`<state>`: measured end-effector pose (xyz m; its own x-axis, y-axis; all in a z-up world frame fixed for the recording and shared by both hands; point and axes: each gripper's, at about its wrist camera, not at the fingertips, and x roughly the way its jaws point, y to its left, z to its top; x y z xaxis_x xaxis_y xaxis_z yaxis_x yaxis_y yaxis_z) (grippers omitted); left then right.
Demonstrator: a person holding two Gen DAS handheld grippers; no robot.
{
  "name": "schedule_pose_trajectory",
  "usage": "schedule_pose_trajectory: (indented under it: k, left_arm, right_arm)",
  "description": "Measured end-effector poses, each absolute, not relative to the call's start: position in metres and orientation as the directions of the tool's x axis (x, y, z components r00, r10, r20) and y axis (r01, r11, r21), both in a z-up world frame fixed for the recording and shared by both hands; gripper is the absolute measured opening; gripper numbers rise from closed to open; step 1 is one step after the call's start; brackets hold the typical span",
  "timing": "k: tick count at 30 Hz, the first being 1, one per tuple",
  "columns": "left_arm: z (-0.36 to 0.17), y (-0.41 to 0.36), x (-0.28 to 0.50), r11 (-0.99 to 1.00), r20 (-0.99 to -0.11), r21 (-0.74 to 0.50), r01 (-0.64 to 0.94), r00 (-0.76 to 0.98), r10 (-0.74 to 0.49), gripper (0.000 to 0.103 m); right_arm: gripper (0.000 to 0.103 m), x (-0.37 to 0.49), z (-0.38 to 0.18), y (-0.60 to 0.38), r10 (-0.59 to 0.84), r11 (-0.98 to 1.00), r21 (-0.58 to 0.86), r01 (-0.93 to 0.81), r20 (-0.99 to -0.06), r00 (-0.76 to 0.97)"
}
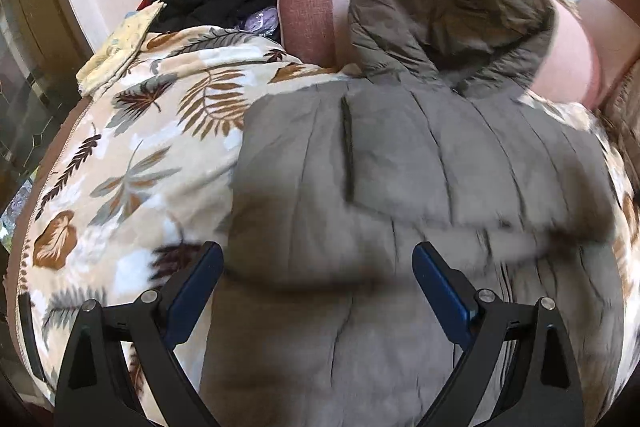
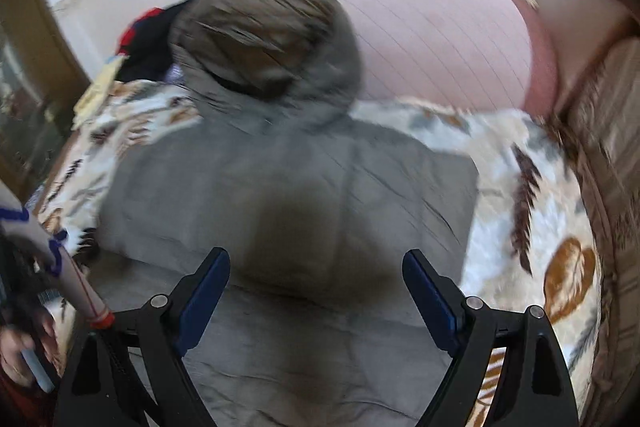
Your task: Fold large clothes
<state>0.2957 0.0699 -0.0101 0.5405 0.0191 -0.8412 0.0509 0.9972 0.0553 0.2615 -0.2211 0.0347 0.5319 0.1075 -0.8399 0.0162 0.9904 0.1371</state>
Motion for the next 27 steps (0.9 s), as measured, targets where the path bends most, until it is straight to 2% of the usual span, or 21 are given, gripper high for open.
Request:
schedule_pose_trajectory:
  k: [9,10,11,12,15,16,17,27]
  left_arm:
    - [-0.040,0.046,0.371,0.996,-0.863,0.054,0.076,0.505,0.008,0.092]
    - [-0.043,0.042,0.373,0.995,-0.864,0.048,0.090,0.504,-0.004,0.076]
    - [-0.046,0.038,0.373,0.994,-0.865,0.037,0.107,0.501,-0.022,0.048]
    - [-0.049,0.032,0.373,0.992,-0.870,0.007,0.128,0.489,-0.057,0.039]
    - [-0.043,0.019,0.361,0.985,-0.840,0.092,0.145,0.543,-0.001,0.025]
    - [-0.039,0.018,0.356,0.982,-0.831,0.098,0.160,0.556,-0.007,0.016]
    - [-0.034,0.018,0.352,0.981,-0.825,0.093,0.172,0.564,-0.021,0.012]
    - [0.020,0.064,0.276,0.971,-0.786,-0.047,0.233,0.592,-0.180,0.011]
  right_arm:
    - [0.092,0.271,-0.013,-0.277,0.057,0.980,0.140,0.139,-0.875,0.480]
    - [0.092,0.273,-0.016,-0.280,0.056,0.980,0.139,0.141,-0.877,0.477]
    - [0.092,0.275,-0.020,-0.281,0.057,0.980,0.140,0.142,-0.880,0.472]
    - [0.092,0.277,-0.023,-0.282,0.057,0.980,0.139,0.143,-0.882,0.467]
    - [0.092,0.282,-0.030,-0.279,0.050,0.981,0.130,0.145,-0.887,0.458]
    - [0.092,0.283,-0.031,-0.278,0.052,0.981,0.132,0.145,-0.888,0.458]
    - [0.092,0.283,-0.032,-0.276,0.057,0.980,0.138,0.144,-0.887,0.459]
    - [0.093,0.268,-0.013,-0.249,0.072,0.988,0.130,0.084,-0.866,0.494]
